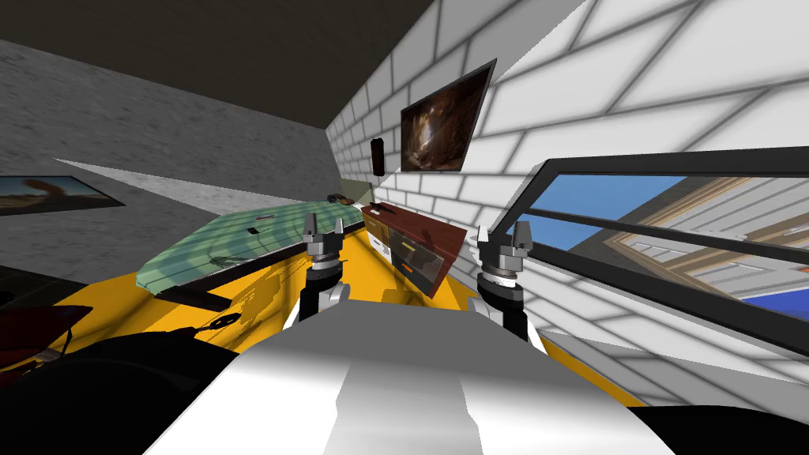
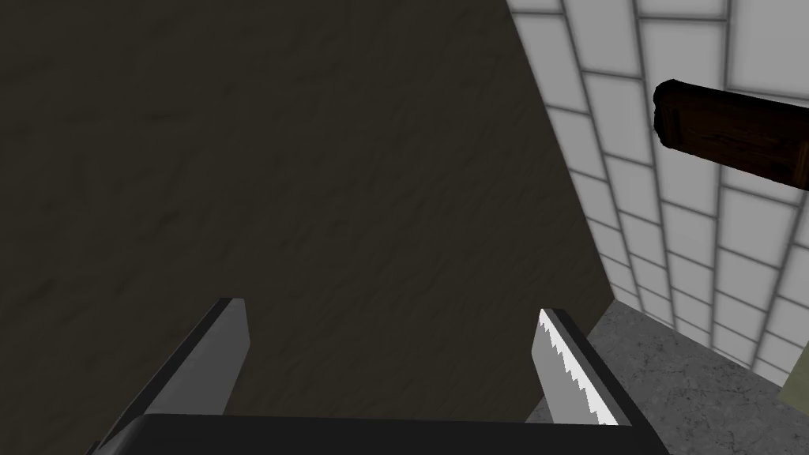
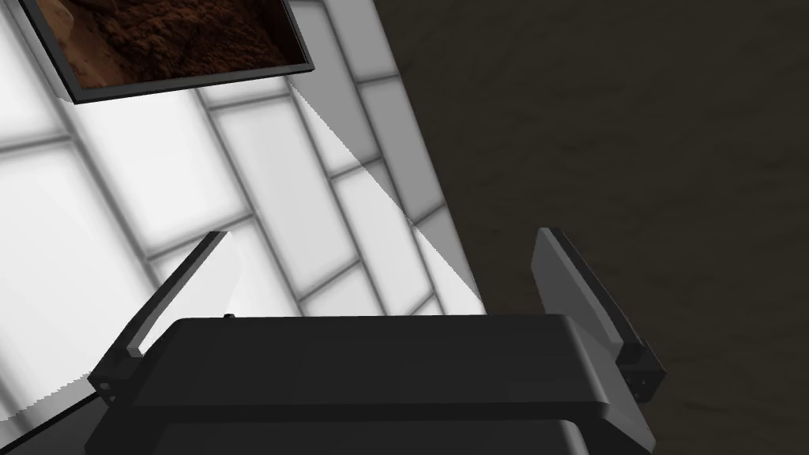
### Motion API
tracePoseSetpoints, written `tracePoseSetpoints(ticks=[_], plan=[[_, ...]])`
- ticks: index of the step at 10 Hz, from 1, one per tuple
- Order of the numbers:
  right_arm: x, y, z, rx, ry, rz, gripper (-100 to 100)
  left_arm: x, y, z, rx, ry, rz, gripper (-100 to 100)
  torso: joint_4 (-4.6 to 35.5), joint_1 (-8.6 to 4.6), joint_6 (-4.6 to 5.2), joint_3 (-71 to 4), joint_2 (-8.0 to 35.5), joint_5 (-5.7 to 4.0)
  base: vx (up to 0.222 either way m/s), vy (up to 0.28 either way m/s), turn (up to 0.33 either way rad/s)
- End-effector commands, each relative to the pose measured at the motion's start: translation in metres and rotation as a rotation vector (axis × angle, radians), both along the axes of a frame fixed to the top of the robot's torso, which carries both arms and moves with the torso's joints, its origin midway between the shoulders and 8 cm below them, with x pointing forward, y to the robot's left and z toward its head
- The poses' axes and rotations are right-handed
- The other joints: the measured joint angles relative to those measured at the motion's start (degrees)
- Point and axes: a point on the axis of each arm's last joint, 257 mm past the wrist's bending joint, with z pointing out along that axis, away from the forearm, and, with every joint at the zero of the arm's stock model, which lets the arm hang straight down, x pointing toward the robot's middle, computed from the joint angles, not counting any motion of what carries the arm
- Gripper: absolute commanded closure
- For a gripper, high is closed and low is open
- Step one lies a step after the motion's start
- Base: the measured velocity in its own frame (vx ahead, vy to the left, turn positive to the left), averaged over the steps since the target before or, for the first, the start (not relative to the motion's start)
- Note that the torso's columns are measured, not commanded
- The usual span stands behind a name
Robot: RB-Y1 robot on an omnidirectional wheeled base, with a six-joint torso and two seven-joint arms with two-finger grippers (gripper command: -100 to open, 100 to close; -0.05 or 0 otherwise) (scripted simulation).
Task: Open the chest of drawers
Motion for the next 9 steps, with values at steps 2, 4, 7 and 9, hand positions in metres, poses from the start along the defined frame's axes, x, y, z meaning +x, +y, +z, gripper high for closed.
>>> tracePoseSetpoints(ticks=[2, 4, 7, 9], plan=[[0.0000, 0.0000, 0.0000, 0.000, 0.000, 0.000, 0, 0.0000, 0.0000, 0.0000, 0.000, 0.000, 0.000, 0, 6.00, 0.00, 0.00, -12.00, 5.97, 0.00, 0.000, 0.000, 0.000], [-0.0001, 0.0000, 0.0001, 0.000, 0.000, 0.000, 0, 0.0000, 0.0000, 0.0001, 0.000, 0.000, 0.000, 0, 14.24, 0.00, 0.00, -28.50, 14.22, 0.00, 0.000, 0.000, 0.000], [-0.0001, 0.0000, 0.0001, 0.000, 0.000, 0.000, 0, -0.0001, 0.0000, 0.0001, 0.000, 0.000, 0.000, 0, 26.91, 0.00, 0.00, -53.81, 26.93, 0.00, 0.000, 0.000, 0.000], [-0.0001, 0.0000, 0.0001, 0.000, 0.000, 0.000, 0, -0.0001, 0.0000, 0.0001, 0.000, 0.000, 0.000, 0, 35.37, 0.00, 0.00, -70.73, 35.39, 0.00, 0.000, 0.000, 0.000]])
